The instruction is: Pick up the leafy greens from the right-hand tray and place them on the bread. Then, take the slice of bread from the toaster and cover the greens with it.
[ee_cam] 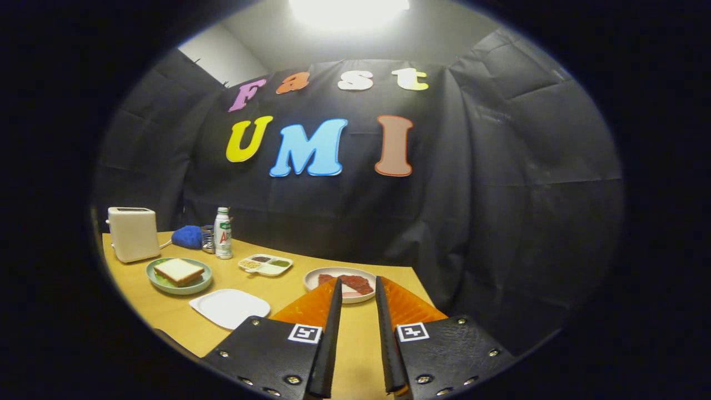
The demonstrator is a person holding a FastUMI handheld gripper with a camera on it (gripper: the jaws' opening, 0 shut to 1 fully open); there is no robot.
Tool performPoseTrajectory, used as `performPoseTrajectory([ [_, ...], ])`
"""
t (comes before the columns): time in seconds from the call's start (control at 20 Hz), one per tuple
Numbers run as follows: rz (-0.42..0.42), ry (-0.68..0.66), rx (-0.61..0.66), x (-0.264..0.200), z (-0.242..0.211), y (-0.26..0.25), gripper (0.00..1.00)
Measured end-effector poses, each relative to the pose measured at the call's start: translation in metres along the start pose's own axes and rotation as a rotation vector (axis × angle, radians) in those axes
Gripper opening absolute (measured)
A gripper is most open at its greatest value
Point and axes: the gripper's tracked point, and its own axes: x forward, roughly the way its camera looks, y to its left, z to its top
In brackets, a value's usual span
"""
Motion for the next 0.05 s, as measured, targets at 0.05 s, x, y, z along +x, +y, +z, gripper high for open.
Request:
performPoseTrajectory([
  [0.05,-0.021,-0.007,0.026,0.0049,-0.0047,-0.0312,0.35],
])
